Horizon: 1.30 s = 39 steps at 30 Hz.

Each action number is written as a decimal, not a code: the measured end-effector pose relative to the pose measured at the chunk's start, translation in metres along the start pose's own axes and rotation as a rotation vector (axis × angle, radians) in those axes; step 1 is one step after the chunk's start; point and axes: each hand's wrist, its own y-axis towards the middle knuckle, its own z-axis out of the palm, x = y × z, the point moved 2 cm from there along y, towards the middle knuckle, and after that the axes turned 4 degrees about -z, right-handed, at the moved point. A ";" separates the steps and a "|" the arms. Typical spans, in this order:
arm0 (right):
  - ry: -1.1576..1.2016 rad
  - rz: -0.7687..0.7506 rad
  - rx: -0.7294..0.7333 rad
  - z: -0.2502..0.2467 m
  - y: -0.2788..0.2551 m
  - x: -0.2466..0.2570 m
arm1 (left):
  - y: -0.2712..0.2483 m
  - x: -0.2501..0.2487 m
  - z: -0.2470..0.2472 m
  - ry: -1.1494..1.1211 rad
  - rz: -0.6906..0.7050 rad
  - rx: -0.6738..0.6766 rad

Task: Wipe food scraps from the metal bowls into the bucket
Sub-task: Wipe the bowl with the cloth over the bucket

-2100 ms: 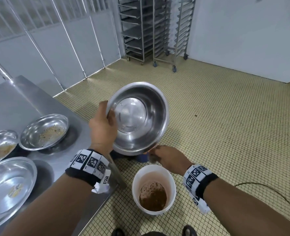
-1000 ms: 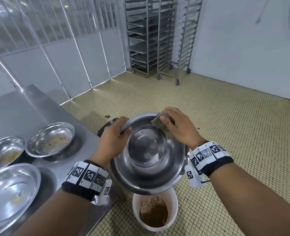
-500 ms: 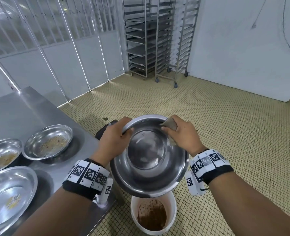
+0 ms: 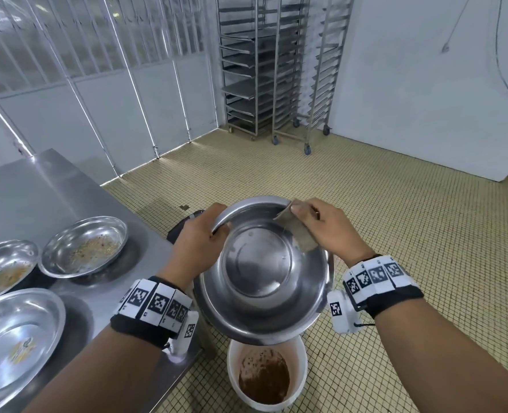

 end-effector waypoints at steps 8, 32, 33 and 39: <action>-0.238 -0.083 -0.139 0.004 0.003 0.004 | 0.000 -0.012 0.001 -0.010 0.013 -0.001; 0.101 0.123 -0.191 0.015 -0.007 0.001 | -0.001 -0.005 -0.012 -0.076 -0.051 -0.130; 0.050 0.094 -0.185 0.013 -0.004 0.002 | -0.001 -0.007 -0.010 -0.060 -0.048 -0.092; -0.093 0.025 -0.142 0.002 0.014 0.009 | -0.006 -0.011 -0.003 -0.164 -0.058 -0.120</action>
